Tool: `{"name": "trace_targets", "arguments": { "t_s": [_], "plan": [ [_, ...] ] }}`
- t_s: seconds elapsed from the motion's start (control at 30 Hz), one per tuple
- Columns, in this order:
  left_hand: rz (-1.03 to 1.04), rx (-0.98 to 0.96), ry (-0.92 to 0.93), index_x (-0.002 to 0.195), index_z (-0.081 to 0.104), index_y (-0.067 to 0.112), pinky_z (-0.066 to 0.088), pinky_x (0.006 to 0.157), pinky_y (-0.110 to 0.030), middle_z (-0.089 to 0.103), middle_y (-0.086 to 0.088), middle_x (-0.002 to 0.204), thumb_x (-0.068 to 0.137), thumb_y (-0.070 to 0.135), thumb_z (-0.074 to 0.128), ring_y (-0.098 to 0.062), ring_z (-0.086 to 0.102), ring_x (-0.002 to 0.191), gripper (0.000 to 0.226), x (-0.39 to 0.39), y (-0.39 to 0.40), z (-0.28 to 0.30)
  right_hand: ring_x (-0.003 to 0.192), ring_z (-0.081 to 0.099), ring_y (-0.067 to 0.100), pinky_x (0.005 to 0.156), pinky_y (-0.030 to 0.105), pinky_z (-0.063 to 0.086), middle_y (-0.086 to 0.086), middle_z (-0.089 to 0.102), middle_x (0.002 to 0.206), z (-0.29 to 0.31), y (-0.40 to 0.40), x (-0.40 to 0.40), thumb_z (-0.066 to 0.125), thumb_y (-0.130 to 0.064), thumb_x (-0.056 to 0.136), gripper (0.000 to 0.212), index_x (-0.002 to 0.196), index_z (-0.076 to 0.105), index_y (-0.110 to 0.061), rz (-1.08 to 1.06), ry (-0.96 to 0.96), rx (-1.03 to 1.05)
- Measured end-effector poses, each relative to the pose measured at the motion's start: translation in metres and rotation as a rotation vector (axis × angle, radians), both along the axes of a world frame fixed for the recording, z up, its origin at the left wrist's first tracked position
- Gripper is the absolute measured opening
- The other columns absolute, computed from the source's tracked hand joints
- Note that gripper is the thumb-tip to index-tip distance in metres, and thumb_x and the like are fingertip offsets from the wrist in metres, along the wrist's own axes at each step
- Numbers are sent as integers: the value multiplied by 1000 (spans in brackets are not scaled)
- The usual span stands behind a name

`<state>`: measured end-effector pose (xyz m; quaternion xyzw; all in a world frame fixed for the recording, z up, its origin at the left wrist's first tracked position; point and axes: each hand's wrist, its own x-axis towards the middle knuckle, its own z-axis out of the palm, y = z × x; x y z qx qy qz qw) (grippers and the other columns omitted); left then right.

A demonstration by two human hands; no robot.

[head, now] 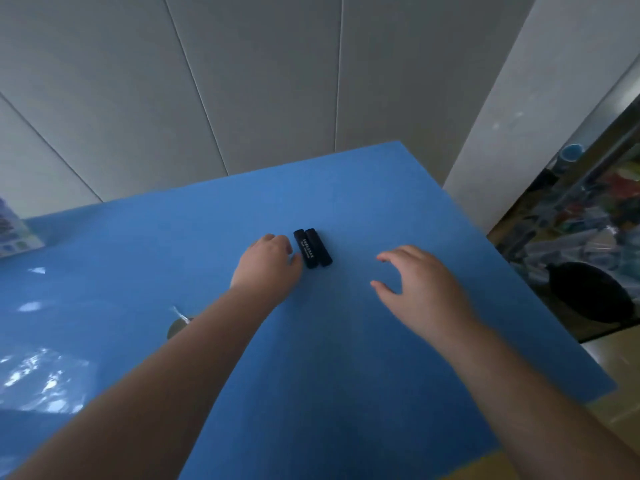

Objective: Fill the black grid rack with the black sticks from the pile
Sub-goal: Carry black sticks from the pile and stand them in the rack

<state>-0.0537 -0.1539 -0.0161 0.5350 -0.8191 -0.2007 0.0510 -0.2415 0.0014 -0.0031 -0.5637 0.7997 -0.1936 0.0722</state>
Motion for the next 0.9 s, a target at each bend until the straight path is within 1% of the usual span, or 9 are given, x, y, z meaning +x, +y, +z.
{"name": "trace_targets", "arguments": {
  "t_s": [0.17, 0.3, 0.4, 0.47, 0.6, 0.67, 0.77, 0.8, 0.9],
  "plan": [
    [101, -5, -16, 97, 48, 14, 37, 70, -34, 53, -3, 100, 92, 39, 54, -25, 48, 87, 27, -30, -11, -4, 110, 59, 20, 90, 35, 51, -6, 62, 115, -11, -17, -26, 70, -36, 87, 36, 120, 66, -22, 78, -29, 5],
    [247, 140, 112, 93, 49, 17, 42, 59, -32, 55, 0, 87, 83, 31, 61, -21, 53, 72, 21, -38, -12, -6, 112, 58, 20, 92, 33, 49, -6, 62, 116, -15, -23, -42, 69, -35, 88, 36, 120, 66, -21, 126, -35, 14],
    [302, 212, 160, 94, 52, 16, 46, 62, -34, 57, 0, 87, 80, 27, 66, -21, 54, 71, 23, -38, -13, -6, 114, 56, 19, 94, 31, 45, -6, 62, 119, -20, -26, -50, 68, -35, 89, 36, 122, 65, -21, 147, -36, 33],
    [318, 266, 180, 95, 53, 16, 45, 59, -33, 57, -2, 88, 78, 23, 67, -22, 53, 71, 23, -38, -14, -5, 115, 55, 18, 92, 30, 44, -6, 61, 119, -23, -28, -51, 67, -35, 90, 35, 122, 65, -22, 166, -33, 47],
    [345, 351, 225, 98, 53, 15, 43, 58, -34, 58, -7, 90, 77, 18, 66, -24, 51, 69, 25, -36, -13, -4, 106, 59, 22, 87, 34, 50, -4, 64, 112, -26, -37, -48, 69, -32, 87, 31, 116, 68, -20, 245, 1, 16],
    [339, 333, 160, 101, 54, 14, 44, 61, -34, 61, -8, 93, 77, 19, 65, -24, 53, 72, 27, -33, -11, -4, 105, 60, 22, 87, 35, 51, -4, 64, 110, -26, -43, -44, 69, -31, 87, 30, 115, 68, -20, 283, -9, -1],
    [244, 227, -73, 97, 58, 11, 45, 60, -32, 63, -10, 91, 78, 18, 59, -25, 59, 75, 20, -32, -5, -3, 109, 57, 19, 88, 35, 51, -8, 62, 114, -26, -51, -38, 66, -34, 90, 31, 119, 66, -23, 309, -26, 8],
    [225, 201, -109, 94, 59, 10, 44, 59, -32, 63, -10, 90, 79, 17, 57, -27, 60, 77, 16, -31, -3, -3, 111, 56, 17, 88, 35, 51, -9, 61, 115, -26, -53, -36, 64, -35, 91, 31, 121, 65, -24, 317, -28, 20],
    [231, 187, -73, 91, 62, 6, 44, 59, -31, 66, -14, 89, 83, 18, 59, -28, 60, 75, 15, -24, -1, -6, 113, 53, 16, 88, 32, 49, -9, 59, 116, -25, -64, -29, 61, -37, 94, 32, 122, 63, -23, 350, -39, 39]
  ]
}}
